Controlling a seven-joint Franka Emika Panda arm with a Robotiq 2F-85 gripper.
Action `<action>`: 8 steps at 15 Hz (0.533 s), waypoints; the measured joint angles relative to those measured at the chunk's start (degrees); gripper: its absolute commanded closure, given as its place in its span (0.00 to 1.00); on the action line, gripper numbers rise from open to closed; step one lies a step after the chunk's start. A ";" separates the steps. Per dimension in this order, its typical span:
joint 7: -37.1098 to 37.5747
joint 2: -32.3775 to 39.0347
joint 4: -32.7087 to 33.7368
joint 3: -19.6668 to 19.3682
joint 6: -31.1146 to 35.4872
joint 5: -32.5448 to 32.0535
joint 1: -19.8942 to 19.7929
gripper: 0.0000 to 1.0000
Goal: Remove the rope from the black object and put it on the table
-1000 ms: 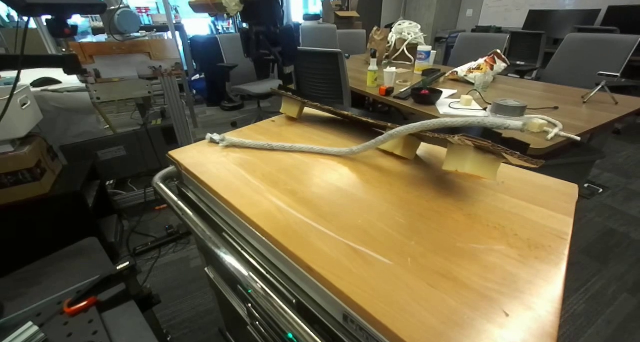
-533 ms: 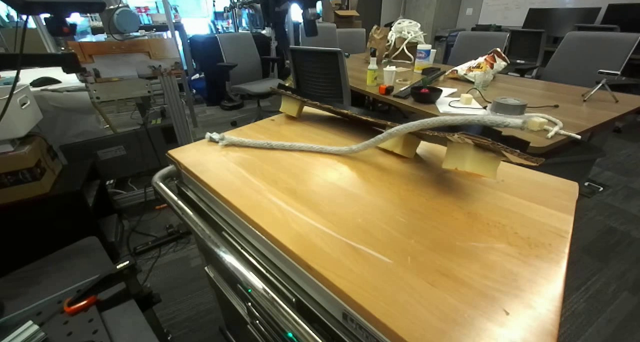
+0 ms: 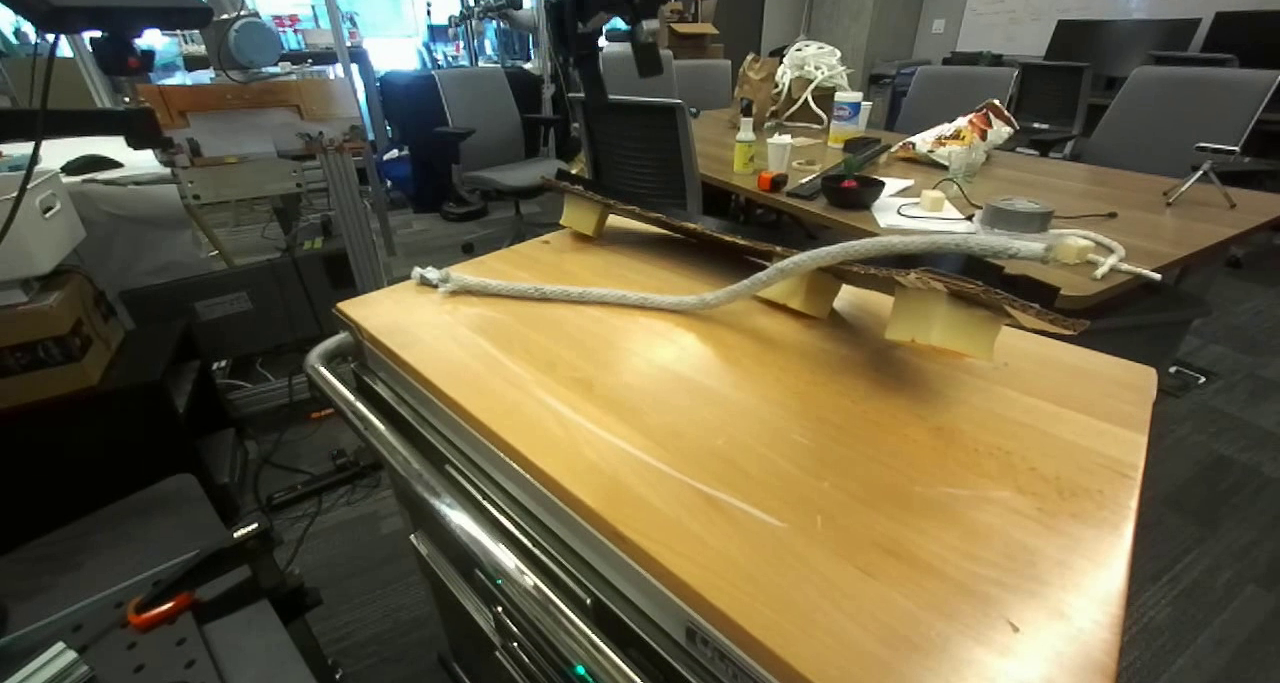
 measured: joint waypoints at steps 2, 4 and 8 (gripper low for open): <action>2.26 1.58 3.45 -1.89 0.47 0.31 -1.01 0.00; 2.54 2.64 6.18 -4.56 0.53 2.55 -3.18 0.00; 2.84 2.98 6.54 -9.71 0.73 9.02 -8.11 0.00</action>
